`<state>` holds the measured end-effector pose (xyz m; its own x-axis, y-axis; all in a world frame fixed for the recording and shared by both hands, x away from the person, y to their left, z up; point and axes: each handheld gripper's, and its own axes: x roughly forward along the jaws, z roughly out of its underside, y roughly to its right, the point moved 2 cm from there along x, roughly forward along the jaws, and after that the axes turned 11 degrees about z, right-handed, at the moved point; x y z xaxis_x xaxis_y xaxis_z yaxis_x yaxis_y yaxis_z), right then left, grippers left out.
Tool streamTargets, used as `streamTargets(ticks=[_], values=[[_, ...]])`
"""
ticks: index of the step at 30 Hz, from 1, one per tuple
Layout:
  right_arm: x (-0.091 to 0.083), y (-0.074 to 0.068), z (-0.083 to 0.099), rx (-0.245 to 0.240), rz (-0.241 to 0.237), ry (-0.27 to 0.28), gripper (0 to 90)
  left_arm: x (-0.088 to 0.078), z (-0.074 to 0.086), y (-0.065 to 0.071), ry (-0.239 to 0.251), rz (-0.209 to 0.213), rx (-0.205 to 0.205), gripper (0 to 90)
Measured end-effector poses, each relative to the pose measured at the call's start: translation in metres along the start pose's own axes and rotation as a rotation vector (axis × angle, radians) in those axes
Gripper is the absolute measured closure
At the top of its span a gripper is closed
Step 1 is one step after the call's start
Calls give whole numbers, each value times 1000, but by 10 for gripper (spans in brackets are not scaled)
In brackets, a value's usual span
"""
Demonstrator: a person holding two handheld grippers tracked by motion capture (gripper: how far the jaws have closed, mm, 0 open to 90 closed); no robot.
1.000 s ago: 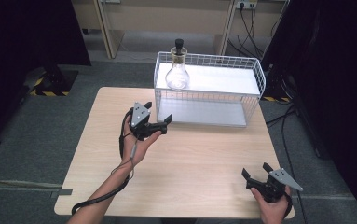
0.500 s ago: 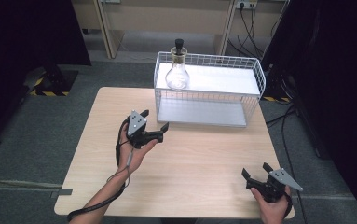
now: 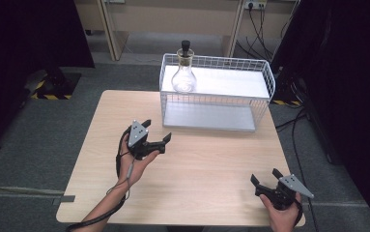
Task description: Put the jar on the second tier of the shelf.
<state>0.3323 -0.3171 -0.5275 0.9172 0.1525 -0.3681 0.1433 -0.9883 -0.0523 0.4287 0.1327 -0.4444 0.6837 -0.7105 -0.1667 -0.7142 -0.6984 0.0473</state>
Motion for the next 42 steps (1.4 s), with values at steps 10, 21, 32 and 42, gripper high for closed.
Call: streamTargets(ticks=[10,21,32,42], values=[[0,0,0,0,0,1,45,-9,14,-3,-20,-9,-10,86],[0,0,0,-2,2,3,46,-16,26,-3,-34,-9,-20,86],[0,0,0,-2,2,3,46,-25,39,-1,-46,4,-20,85],[0,-1,0,-4,2,3,46,-32,48,1,-57,15,-25,85]])
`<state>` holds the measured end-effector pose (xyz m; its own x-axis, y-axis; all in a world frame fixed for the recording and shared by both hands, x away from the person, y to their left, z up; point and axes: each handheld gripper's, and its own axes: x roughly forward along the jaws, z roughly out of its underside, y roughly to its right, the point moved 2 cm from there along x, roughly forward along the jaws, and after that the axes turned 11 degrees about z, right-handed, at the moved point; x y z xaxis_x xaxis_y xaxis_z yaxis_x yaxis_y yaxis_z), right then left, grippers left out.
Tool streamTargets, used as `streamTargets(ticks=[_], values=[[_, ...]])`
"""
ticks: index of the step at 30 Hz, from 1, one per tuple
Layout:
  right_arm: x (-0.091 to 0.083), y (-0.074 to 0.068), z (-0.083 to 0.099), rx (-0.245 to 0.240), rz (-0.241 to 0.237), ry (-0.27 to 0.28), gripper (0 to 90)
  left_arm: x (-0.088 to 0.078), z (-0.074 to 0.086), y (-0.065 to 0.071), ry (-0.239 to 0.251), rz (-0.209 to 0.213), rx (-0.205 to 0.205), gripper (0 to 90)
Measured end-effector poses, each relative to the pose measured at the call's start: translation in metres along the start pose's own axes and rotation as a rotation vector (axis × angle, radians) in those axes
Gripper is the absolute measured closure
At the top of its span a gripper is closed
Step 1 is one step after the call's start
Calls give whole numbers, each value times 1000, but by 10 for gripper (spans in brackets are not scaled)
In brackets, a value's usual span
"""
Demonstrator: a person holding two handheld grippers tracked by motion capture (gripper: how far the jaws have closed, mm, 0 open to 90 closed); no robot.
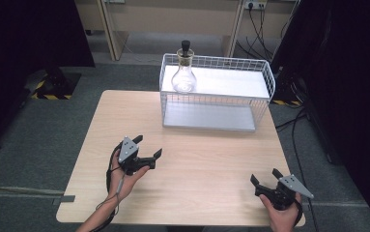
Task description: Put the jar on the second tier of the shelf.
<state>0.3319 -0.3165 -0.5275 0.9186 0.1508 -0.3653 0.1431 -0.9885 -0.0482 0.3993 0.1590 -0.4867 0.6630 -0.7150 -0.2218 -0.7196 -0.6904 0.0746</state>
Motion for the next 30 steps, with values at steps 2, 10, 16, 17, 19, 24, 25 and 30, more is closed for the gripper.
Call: streamTargets(ticks=[2,10,16,17,19,24,25,30], values=[[0,0,0,0,0,0,46,-1,2,0,-2,2,-1,84],[0,0,0,0,0,1,46,-8,10,0,-15,7,-5,85],[0,0,0,1,1,0,46,-13,19,-1,-22,14,-16,85],[0,0,0,0,1,1,46,-14,21,-1,-22,14,-17,85],[0,0,0,1,0,1,46,-16,24,-1,-24,14,-19,83],[0,0,0,1,0,1,46,-19,31,-3,-31,9,-26,81],[0,0,0,1,0,1,46,-20,33,-3,-33,7,-30,81],[0,0,0,0,0,1,46,-24,43,-6,-44,-5,-47,75]])
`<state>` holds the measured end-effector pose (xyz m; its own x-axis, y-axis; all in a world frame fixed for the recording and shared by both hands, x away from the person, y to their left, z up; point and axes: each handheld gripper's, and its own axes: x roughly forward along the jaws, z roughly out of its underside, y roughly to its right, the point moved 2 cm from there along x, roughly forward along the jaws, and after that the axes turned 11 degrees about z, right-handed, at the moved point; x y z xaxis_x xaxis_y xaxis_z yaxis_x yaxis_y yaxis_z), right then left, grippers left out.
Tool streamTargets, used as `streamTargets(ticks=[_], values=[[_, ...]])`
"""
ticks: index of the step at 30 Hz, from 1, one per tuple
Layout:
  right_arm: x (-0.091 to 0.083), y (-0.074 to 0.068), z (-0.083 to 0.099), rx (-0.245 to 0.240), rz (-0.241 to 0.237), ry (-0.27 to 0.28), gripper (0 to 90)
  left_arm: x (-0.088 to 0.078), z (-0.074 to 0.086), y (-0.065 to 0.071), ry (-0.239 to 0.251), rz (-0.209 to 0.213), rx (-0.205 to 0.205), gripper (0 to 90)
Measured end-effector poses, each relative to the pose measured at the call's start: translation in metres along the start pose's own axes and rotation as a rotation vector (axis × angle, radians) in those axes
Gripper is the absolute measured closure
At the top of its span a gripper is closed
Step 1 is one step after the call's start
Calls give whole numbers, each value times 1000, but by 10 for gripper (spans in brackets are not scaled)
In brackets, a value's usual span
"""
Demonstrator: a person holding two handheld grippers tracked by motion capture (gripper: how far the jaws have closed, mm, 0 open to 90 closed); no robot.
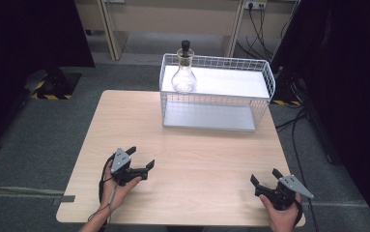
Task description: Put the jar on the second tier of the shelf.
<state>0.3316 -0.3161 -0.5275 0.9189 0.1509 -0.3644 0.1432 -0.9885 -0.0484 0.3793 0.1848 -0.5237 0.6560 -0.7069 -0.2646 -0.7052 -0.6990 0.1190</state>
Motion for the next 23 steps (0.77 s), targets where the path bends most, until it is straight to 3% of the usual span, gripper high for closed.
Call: streamTargets(ticks=[13,23], values=[[0,0,0,0,-2,-2,46,-4,14,-2,-13,-12,-5,73],[0,0,0,3,-6,0,47,-4,14,-1,-11,-8,6,71]])
